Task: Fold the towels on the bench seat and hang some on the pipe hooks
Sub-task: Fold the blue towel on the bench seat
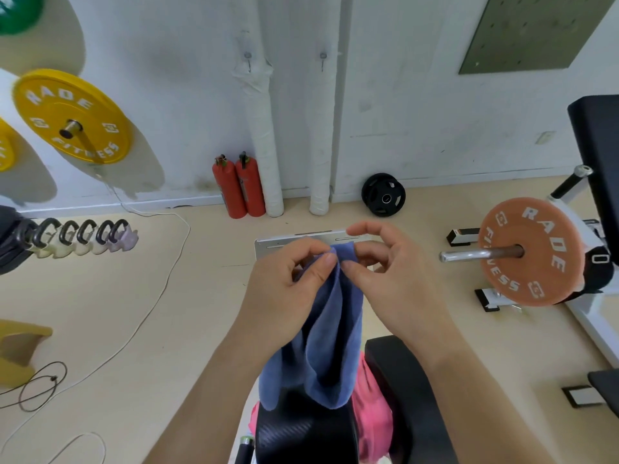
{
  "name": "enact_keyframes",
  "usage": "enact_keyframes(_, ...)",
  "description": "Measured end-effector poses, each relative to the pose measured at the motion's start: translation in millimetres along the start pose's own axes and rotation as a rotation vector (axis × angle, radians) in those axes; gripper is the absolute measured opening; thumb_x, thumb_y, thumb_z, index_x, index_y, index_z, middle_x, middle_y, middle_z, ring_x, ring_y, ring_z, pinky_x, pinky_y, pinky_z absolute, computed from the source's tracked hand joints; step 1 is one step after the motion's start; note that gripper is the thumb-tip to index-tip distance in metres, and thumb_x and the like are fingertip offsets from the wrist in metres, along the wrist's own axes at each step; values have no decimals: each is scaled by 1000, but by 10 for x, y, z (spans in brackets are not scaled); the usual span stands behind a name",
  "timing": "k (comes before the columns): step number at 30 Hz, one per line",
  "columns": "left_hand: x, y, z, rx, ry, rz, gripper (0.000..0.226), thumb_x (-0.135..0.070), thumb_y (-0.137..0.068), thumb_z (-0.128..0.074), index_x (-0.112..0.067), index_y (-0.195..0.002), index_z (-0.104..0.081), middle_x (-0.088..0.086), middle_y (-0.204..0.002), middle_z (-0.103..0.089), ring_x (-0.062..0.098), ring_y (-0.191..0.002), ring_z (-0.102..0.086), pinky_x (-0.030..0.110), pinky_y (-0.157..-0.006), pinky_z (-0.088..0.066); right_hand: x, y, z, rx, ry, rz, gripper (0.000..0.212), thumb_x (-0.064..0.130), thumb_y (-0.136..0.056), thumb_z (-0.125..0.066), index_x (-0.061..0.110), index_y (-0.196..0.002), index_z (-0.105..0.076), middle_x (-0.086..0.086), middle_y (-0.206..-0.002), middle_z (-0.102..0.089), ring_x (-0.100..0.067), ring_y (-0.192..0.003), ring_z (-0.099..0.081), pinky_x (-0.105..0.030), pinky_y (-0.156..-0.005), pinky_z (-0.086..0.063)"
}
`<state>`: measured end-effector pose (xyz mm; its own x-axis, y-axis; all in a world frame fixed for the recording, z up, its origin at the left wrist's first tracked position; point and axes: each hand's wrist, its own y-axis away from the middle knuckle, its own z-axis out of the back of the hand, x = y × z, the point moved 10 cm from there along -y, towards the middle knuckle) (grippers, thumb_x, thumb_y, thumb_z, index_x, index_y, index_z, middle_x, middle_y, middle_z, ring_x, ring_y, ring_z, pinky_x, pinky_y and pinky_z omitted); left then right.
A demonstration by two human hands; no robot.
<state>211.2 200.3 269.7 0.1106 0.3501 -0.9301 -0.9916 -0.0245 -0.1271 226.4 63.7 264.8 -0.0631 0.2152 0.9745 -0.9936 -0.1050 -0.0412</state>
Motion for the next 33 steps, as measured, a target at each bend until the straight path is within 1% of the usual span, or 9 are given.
enact_keyframes(7,-108,59,125,-129,27,-37,18,-13,-80,-72,-31,-80,-73,-15,-81,-70,6,-75,-63,13,-68,-48,123,35,17,15,0,21,41,-2,-87,-62,27,-116,-59,12,-85,-76,5,-77,-66,-6,-66,-45)
enact_keyframes(12,-145,108,185,-149,87,2,21,-9,-81,-71,-30,-81,-73,-15,-78,-72,3,-75,-67,15,-70,-52,190,70,44,8,6,19,41,-3,-85,-60,34,-100,-61,13,-82,-76,9,-78,-66,-3,-64,-44)
enact_keyframes(16,-207,121,223,-186,63,-5,20,-11,-79,-73,-31,-81,-73,-11,-76,-72,15,-69,-66,21,-66,-55,236,99,2,11,-11,24,36,-2,-85,-62,34,-86,-63,13,-78,-75,6,-74,-68,-8,-62,-49)
enact_keyframes(20,-188,127,226,-198,46,22,22,-13,-80,-73,-34,-85,-72,-18,-69,-68,3,-53,-56,9,-57,-45,350,163,-105,76,-18,82,30,0,-88,-60,30,-83,-59,13,-75,-75,0,-75,-71,-12,-66,-52)
enact_keyframes(22,-181,128,227,-176,46,29,23,-14,-80,-73,-37,-87,-72,-21,-72,-70,-1,-61,-62,12,-62,-49,351,171,-97,79,-38,80,28,-2,-87,-61,26,-84,-60,13,-76,-75,1,-75,-71,-9,-65,-50)
enact_keyframes(25,-188,125,248,-186,32,15,22,-14,-79,-74,-36,-81,-72,-17,-77,-72,9,-72,-68,23,-70,-56,299,145,-42,53,-78,36,22,-2,-85,-64,21,-86,-66,11,-76,-76,1,-72,-70,-9,-63,-50)
enact_keyframes(28,-201,130,268,-223,37,3,21,-14,-77,-76,-35,-79,-73,-16,-75,-72,16,-70,-66,23,-66,-55,228,100,3,19,-99,-1,17,5,-84,-69,21,-82,-70,4,-76,-76,-7,-73,-72,-21,-69,-56)
enact_keyframes(31,-221,138,271,-220,83,-4,25,-11,-76,-76,-35,-77,-72,-16,-74,-72,11,-70,-66,17,-65,-53,220,73,44,-15,-103,-6,15,7,-83,-71,21,-78,-72,0,-76,-76,-15,-75,-73,-35,-76,-60)
enact_keyframes(33,-252,130,249,-191,108,-21,24,-9,-75,-76,-33,-77,-73,-14,-75,-73,8,-72,-67,17,-67,-53,256,67,39,-7,-123,3,13,7,-83,-71,20,-78,-73,-1,-77,-76,-15,-76,-73,-36,-78,-60)
